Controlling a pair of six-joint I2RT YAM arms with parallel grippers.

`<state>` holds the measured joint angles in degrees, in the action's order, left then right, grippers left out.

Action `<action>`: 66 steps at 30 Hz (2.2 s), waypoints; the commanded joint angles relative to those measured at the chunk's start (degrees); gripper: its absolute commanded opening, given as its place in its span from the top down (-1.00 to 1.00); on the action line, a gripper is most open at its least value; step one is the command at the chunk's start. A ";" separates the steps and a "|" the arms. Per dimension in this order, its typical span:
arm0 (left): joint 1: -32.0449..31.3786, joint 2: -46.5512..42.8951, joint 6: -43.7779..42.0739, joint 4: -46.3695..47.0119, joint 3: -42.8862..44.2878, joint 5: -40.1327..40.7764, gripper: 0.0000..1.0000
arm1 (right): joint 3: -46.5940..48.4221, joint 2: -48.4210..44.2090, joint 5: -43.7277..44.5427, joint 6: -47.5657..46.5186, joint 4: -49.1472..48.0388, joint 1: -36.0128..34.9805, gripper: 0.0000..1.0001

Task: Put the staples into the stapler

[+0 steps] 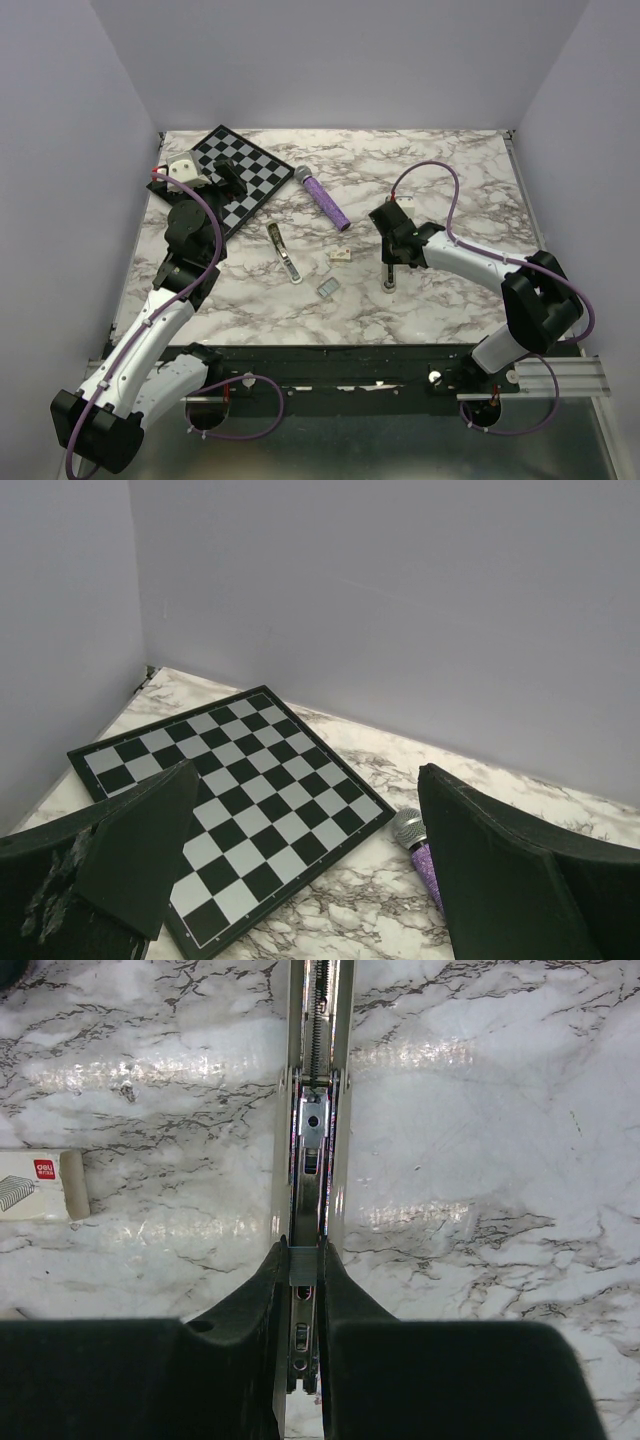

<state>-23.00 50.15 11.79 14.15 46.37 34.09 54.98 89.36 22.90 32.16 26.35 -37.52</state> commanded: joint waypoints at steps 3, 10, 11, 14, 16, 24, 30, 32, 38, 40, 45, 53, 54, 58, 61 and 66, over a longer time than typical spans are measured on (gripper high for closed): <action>-0.46 -0.67 -0.54 1.76 -0.58 -0.34 -0.98 | -0.49 0.11 -0.31 0.80 -0.86 0.25 0.64; -0.46 -0.58 -0.45 1.76 -0.58 -0.34 -0.98 | -0.84 0.20 -0.22 1.15 -0.51 0.34 0.64; -0.46 -0.58 -0.45 1.84 -0.58 -0.34 -0.98 | -0.84 0.20 -0.22 1.15 -0.51 0.34 0.63; -0.55 -0.41 -0.45 1.76 -0.58 -0.34 -0.98 | -0.75 0.46 -0.48 1.24 -0.33 0.34 0.60; -0.55 -0.41 -0.45 1.76 -0.49 -0.42 -0.98 | -0.84 0.72 -0.40 1.32 -0.25 0.34 0.59; -0.55 -0.23 -0.37 1.76 -0.67 -0.51 -0.98 | -0.84 1.60 -1.19 1.85 -0.16 0.43 0.51; -0.73 -0.05 -0.28 1.76 -0.58 -0.60 -0.98 | -1.02 1.34 -1.19 1.94 -0.16 0.43 0.34; -0.73 -0.05 -0.28 1.76 -0.67 -0.69 -0.98 | -0.84 1.17 -1.19 1.68 -0.16 0.34 0.27; -0.81 0.03 -0.28 1.76 -0.67 -0.60 -0.97 | 0.21 -0.15 -0.92 0.98 -0.07 0.51 0.18; -0.81 0.03 -0.28 1.84 -0.67 -0.60 -0.97 | 0.92 -0.42 -0.49 0.62 0.11 1.04 0.17; -0.81 -0.14 -0.37 1.76 -0.58 -0.51 -0.97 | 2.23 -0.68 -0.31 -1.13 0.28 3.41 0.09; -0.81 -0.14 -0.54 1.84 -0.58 -0.34 -0.98 | 3.99 1.16 -1.54 -2.89 0.11 5.09 0.02; -0.90 -0.14 -0.54 1.76 -0.58 -0.34 -0.98 | 3.99 1.34 -1.62 -2.81 0.02 5.09 0.02; -0.81 -0.14 -0.63 1.93 -0.58 -0.25 -0.97 | 3.99 2.74 -2.24 -2.81 -0.16 5.26 0.01; -0.90 -0.14 -0.63 1.84 -0.67 -0.34 -0.98 | 3.47 3.19 -2.68 -2.81 -0.16 5.35 0.01; -0.90 -0.23 -0.63 1.84 -0.67 -0.34 -0.98 | 1.54 2.66 -3.29 -2.11 -0.42 5.44 0.01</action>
<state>-23.66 50.15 11.79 14.17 46.37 34.04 57.80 92.05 20.51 29.89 26.50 -32.51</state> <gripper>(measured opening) 0.988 0.493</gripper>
